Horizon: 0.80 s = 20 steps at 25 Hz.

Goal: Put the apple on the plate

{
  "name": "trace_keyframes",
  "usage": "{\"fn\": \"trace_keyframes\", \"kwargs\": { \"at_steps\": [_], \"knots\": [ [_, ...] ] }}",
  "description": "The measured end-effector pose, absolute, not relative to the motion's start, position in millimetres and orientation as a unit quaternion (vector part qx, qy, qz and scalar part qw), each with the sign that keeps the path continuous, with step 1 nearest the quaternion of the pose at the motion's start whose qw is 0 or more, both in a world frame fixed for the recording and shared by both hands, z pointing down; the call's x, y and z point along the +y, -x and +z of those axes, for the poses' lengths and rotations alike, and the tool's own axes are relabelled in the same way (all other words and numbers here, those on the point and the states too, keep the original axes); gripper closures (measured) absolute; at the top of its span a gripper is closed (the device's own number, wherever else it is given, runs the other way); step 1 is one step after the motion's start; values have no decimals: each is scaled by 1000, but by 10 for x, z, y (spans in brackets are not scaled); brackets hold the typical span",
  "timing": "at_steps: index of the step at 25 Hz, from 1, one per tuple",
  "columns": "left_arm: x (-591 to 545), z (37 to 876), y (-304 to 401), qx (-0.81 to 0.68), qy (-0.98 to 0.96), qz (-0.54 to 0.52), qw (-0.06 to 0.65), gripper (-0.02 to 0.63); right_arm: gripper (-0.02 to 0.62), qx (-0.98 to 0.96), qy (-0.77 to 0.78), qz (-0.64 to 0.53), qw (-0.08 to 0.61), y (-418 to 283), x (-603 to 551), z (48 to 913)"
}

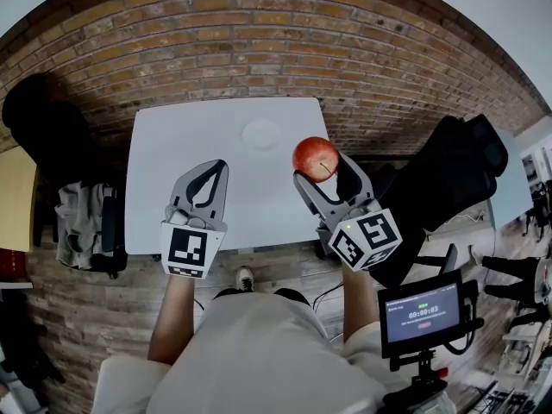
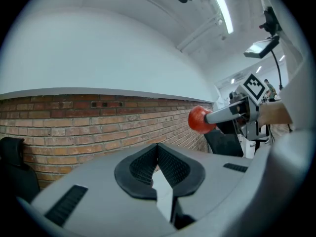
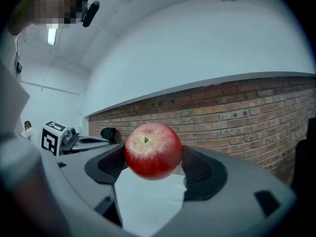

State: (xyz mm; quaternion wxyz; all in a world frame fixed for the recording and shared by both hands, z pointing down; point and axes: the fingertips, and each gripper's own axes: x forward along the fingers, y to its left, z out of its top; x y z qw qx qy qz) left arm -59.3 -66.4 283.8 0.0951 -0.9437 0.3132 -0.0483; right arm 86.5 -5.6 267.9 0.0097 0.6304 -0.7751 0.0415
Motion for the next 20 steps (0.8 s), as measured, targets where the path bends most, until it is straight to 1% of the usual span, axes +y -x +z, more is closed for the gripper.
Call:
{"fn": "trace_keyframes", "kwargs": {
  "at_steps": [5,11,20],
  "knots": [
    [-806,2931,573,312,945,-50,83,601,238,-771,-635,55,18,-890,-136,2761],
    [-814,3026,560,309,947,-52,76,601,238,-766,-639,66,11,-968,-169,2841],
    [-975,3115,642,323,942,-66,68,601,238,-779,-621,79,40,-892,-481,3054]
  ]
}}
